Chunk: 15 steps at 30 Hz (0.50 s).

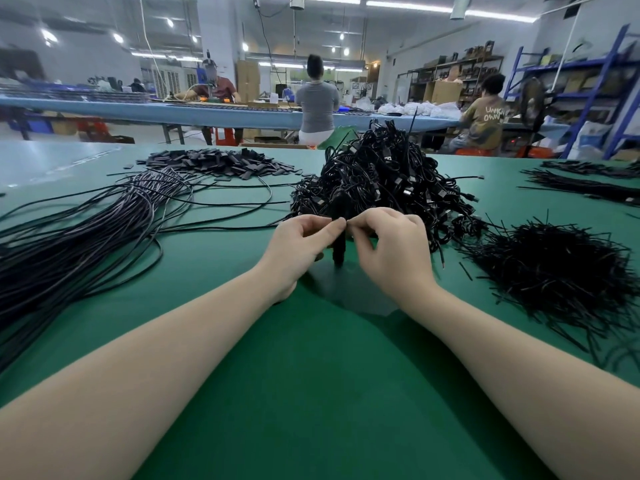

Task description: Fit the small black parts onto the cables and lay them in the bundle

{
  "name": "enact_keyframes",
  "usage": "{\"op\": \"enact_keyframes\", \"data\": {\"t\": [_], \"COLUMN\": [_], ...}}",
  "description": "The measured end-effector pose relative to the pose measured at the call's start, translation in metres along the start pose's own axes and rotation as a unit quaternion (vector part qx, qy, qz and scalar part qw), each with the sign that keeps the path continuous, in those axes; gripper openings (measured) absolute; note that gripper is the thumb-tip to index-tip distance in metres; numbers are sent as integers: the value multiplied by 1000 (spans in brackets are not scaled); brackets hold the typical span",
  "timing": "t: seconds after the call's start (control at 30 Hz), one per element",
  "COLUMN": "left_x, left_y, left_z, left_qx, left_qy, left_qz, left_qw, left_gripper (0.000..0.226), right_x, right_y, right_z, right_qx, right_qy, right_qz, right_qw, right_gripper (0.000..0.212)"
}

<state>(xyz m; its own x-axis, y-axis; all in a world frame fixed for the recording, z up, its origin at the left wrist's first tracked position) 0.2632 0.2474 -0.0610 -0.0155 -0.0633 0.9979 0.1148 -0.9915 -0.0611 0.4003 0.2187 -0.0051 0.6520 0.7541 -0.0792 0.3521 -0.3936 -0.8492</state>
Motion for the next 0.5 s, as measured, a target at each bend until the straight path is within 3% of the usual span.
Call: {"op": "enact_keyframes", "data": {"t": [0.2, 0.3, 0.4, 0.5], "left_x": [-6, -5, -5, -3], "left_y": [-1, 1, 1, 1], "left_z": [-1, 2, 6, 9], "left_qx": [-14, -32, -49, -65], "left_qy": [63, 74, 73, 36], "left_qz": [-58, -54, -64, -46], "left_qw": [996, 995, 994, 996], "left_gripper": [22, 9, 29, 31], "right_x": [-19, -11, 4, 7], "right_y": [0, 1, 3, 3], "right_z": [-8, 1, 7, 7], "right_qx": [30, -4, -23, -19], "right_qy": [91, 53, 15, 0], "right_qz": [-75, -29, 16, 21], "right_qw": [993, 998, 1000, 1000], "right_gripper": [11, 11, 14, 15]}}
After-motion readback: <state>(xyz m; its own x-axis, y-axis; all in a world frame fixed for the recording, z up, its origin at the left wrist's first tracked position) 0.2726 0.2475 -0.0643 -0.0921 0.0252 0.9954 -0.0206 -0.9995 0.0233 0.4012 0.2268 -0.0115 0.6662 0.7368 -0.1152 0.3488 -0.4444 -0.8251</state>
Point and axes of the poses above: each hand's wrist, its own y-axis away from the middle knuckle, its own z-axis out of the palm, x = y × z, the point moved 9 cm from there along -y, towards the middle knuckle, and after that the axes turned 11 degrees about -z, right-handed, at the moved point
